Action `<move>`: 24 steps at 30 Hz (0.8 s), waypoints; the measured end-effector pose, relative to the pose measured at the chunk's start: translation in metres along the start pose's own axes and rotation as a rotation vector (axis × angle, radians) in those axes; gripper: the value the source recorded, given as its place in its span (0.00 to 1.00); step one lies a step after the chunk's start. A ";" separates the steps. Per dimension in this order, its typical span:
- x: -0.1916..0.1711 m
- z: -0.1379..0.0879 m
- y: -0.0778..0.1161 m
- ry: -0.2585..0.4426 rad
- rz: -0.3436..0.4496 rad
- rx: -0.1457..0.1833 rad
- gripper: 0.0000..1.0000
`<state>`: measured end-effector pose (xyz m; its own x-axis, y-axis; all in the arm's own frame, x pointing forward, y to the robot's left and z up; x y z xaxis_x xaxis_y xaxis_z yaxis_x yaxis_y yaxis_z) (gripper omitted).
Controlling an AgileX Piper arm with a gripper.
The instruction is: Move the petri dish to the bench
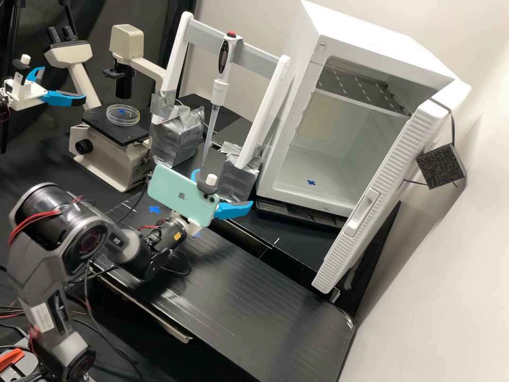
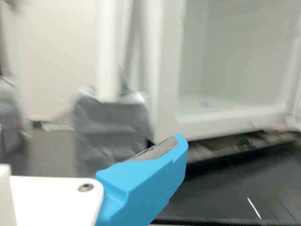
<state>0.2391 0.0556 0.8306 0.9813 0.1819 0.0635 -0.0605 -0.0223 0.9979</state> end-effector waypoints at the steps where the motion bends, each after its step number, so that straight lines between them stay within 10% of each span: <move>1: -0.007 -0.008 -0.001 0.038 -0.003 0.002 1.00; 5: -0.029 -0.042 -0.010 0.205 -0.037 0.009 1.00; 14: -0.060 -0.125 -0.042 0.587 -0.174 -0.109 1.00; 24: -0.037 -0.182 -0.073 0.662 -0.304 -0.168 1.00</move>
<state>0.1742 0.2291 0.7570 0.6473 0.7108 -0.2754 0.1169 0.2644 0.9573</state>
